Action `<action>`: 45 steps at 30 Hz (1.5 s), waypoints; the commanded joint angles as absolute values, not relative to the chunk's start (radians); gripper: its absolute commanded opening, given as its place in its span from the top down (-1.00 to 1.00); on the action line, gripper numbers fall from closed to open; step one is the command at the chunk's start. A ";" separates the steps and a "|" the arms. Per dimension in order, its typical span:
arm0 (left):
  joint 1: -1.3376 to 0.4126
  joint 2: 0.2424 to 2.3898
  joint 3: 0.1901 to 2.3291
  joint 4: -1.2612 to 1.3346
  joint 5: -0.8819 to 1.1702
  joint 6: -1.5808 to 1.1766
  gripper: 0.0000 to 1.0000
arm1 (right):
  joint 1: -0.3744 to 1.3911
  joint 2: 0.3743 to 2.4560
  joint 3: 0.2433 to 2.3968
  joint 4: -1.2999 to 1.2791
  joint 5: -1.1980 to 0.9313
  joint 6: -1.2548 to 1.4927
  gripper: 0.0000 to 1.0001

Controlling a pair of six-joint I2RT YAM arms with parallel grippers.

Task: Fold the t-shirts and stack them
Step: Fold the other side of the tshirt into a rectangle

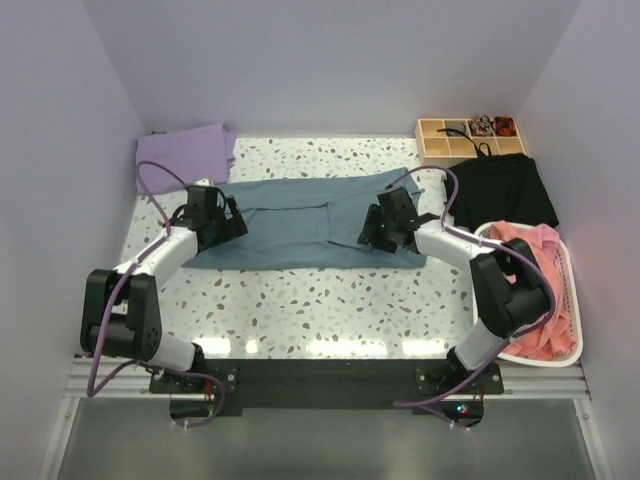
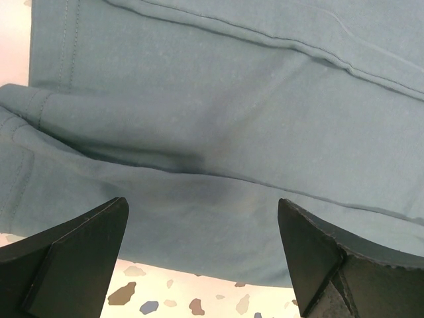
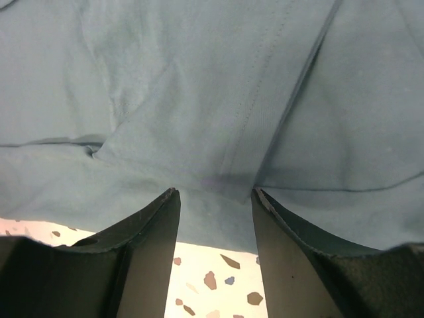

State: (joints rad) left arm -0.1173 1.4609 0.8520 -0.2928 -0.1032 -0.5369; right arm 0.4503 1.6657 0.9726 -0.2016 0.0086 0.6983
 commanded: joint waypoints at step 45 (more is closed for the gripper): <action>-0.110 1.500 0.853 -0.247 -0.063 -0.509 -1.00 | 0.448 1.971 1.498 -0.190 -0.101 0.617 1.00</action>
